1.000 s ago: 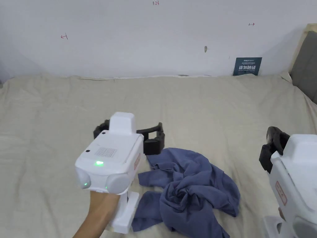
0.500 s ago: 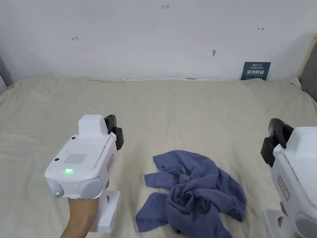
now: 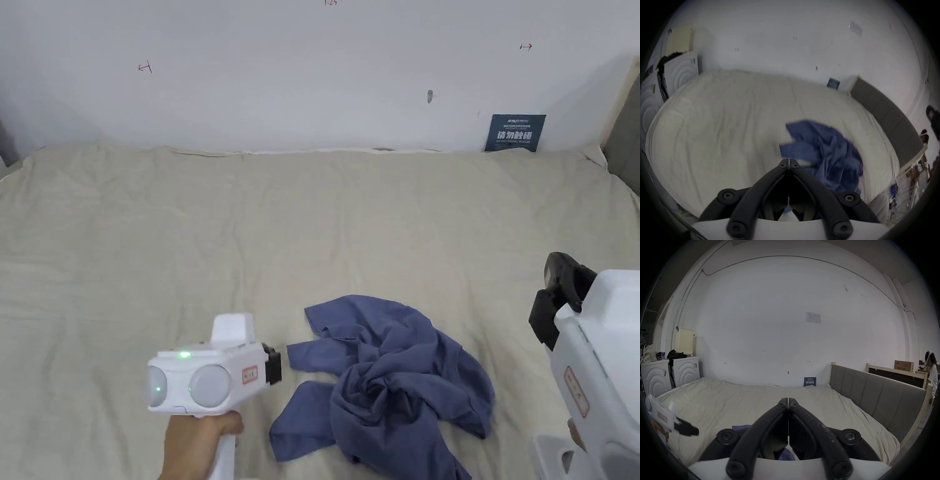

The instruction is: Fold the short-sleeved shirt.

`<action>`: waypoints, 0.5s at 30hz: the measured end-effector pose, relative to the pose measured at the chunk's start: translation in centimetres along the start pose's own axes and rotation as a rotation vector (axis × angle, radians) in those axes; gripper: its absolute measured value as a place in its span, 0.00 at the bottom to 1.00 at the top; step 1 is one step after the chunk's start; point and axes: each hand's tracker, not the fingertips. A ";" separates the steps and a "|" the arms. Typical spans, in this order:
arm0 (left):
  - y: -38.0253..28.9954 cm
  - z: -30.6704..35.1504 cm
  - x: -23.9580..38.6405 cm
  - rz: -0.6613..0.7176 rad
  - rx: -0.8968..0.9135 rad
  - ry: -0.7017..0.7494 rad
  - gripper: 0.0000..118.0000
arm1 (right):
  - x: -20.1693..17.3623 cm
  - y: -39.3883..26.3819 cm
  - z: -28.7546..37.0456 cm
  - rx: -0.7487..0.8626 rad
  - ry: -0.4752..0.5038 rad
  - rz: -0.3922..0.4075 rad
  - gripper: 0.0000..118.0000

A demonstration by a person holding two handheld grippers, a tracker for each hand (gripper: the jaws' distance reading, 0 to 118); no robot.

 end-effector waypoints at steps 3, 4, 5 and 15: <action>-2.0 -2.1 0.5 -0.049 -0.074 -0.005 0.00 | 0.2 -0.5 -0.1 -0.015 -0.002 0.005 0.02; -2.6 -2.7 1.0 -0.063 -0.082 0.006 0.01 | 0.3 -0.7 -0.1 -0.020 -0.002 0.006 0.02; -3.0 -3.1 1.1 -0.061 -0.088 0.001 0.07 | 0.4 -0.9 -0.2 -0.028 -0.002 0.005 0.02; -5.0 -8.6 2.1 -0.071 -0.228 0.062 0.68 | 1.3 -2.5 -1.9 -0.092 -0.009 -0.003 0.02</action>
